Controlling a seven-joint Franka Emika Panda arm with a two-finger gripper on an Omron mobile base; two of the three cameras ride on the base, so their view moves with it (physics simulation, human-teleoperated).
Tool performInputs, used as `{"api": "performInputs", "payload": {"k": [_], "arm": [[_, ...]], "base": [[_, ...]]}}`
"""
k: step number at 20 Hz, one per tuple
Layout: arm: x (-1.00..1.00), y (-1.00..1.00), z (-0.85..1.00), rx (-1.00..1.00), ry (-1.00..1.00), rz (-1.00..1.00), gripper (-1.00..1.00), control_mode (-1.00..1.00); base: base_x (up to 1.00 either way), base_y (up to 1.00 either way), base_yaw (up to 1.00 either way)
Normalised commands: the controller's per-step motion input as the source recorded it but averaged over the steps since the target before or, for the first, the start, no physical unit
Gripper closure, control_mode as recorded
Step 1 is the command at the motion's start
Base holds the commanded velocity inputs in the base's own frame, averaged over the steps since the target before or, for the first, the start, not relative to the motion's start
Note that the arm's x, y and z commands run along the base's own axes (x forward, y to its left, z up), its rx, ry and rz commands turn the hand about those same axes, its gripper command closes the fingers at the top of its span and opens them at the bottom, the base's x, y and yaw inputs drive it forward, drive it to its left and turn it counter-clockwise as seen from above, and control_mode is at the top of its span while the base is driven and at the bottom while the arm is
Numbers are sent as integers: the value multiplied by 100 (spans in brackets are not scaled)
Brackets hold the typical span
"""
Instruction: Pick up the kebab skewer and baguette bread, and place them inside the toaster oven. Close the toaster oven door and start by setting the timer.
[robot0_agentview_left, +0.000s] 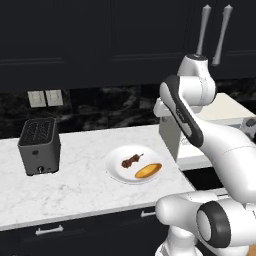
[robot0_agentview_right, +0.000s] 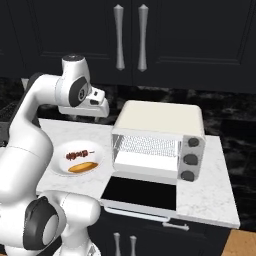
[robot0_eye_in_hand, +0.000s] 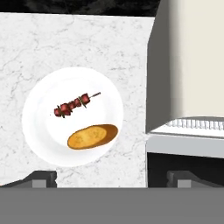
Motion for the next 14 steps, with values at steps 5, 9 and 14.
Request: {"api": "performInputs", "payload": {"k": [5,9,14], "arm": [[0,0,0,0,0,0,-100,100],[0,0,0,0,0,0,-100,100],[0,0,0,0,0,0,-100,100]], "base": [[9,-31,0],[0,0,0],[0,0,0]]}}
